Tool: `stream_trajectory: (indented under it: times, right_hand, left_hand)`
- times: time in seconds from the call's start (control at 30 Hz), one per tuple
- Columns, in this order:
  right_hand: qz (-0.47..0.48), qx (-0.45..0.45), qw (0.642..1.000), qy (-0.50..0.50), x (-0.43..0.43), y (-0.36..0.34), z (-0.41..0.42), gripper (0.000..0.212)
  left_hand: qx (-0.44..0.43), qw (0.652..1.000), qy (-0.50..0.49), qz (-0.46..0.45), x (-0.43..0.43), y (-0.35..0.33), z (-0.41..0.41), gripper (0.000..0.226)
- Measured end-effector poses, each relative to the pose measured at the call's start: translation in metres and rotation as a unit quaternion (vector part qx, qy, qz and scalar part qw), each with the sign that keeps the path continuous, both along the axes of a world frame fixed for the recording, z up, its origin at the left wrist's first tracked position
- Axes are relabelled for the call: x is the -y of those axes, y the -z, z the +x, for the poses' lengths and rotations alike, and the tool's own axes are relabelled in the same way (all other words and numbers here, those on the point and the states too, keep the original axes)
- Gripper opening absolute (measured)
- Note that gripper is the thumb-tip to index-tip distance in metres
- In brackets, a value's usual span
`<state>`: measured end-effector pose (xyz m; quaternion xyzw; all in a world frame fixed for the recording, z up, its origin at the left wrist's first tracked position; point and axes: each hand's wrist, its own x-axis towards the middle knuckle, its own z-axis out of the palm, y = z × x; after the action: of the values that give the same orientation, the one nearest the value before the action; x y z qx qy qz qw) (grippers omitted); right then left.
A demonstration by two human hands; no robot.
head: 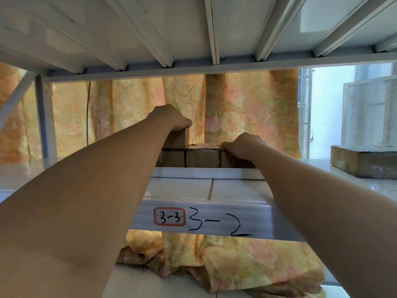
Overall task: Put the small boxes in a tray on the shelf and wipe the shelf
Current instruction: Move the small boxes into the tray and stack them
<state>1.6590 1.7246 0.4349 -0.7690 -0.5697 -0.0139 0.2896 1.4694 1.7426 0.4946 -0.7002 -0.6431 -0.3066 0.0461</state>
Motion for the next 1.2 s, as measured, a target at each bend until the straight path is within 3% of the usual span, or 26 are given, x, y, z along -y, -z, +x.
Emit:
stream_trajectory:
  times: [0.17, 0.37, 0.5, 0.67, 0.8, 0.93, 1.1, 1.2]
  right_hand:
    - [-0.002, 0.002, 1.000, 0.000, -0.003, 0.000, -0.001, 0.051]
    - [-0.003, 0.002, 1.000, 0.002, -0.002, 0.002, -0.001, 0.049]
    - [0.002, 0.007, 1.000, 0.012, -0.006, 0.000, 0.000, 0.057]
    - [0.042, 0.031, 0.998, 0.031, 0.003, -0.007, -0.007, 0.069]
    - [0.150, 0.035, 0.986, 0.059, 0.042, -0.019, 0.022, 0.057]
    - [0.158, 0.058, 0.984, 0.055, 0.046, -0.018, 0.021, 0.043]
    - [0.211, 0.087, 0.971, 0.078, 0.052, -0.019, 0.029, 0.043]
    - [0.243, 0.123, 0.956, 0.111, 0.063, -0.021, 0.052, 0.041]
  left_hand:
    - [0.043, 0.999, 0.006, 0.006, -0.007, 0.004, -0.002, 0.064]
    - [0.033, 0.999, -0.002, 0.007, -0.008, 0.009, -0.002, 0.063]
    - [0.023, 0.999, -0.028, 0.002, -0.005, 0.014, -0.005, 0.073]
    - [0.045, 0.999, -0.013, 0.002, -0.009, 0.010, -0.008, 0.067]
    - [0.056, 0.991, 0.031, 0.120, 0.014, 0.006, 0.030, 0.060]
    - [-0.014, 0.969, 0.062, 0.240, 0.031, 0.007, 0.047, 0.045]
    - [-0.108, 0.928, 0.108, 0.340, 0.048, 0.003, 0.075, 0.044]
    - [-0.130, 0.915, 0.152, 0.351, 0.057, 0.003, 0.107, 0.046]
